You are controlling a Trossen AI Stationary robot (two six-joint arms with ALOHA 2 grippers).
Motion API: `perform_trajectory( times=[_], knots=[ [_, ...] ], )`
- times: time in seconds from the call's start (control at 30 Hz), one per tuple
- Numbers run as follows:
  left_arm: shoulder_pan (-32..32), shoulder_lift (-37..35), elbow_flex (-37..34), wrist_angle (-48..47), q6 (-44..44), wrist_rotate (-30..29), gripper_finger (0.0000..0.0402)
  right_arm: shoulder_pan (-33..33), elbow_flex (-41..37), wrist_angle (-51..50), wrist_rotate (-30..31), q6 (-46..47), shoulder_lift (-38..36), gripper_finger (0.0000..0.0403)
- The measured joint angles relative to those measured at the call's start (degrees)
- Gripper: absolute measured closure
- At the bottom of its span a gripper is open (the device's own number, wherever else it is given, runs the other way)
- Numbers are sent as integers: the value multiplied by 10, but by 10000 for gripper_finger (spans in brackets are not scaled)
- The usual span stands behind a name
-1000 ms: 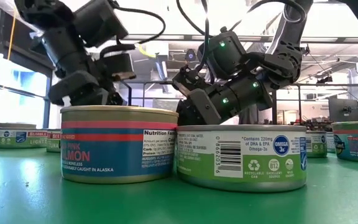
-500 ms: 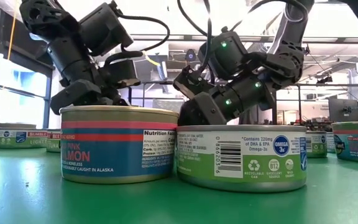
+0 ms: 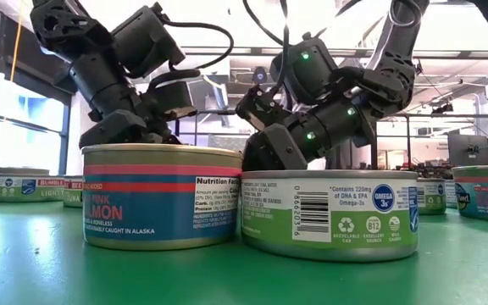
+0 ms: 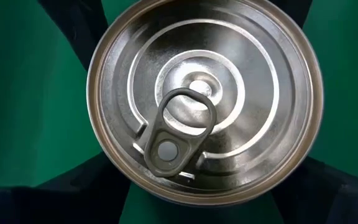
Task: Stack canned seafood by type on shelf
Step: Put the blue/pink tuna can on the shelf
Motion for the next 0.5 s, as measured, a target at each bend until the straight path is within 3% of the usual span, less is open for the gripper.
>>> perform_trajectory(
  times=[0.37,0.5],
  knots=[
    [3,-1,0,4,1,8,92,0,0,12,0,34,0,7],
    [3,-1,0,4,1,7,92,0,0,11,0,37,-1,30]
  ],
)
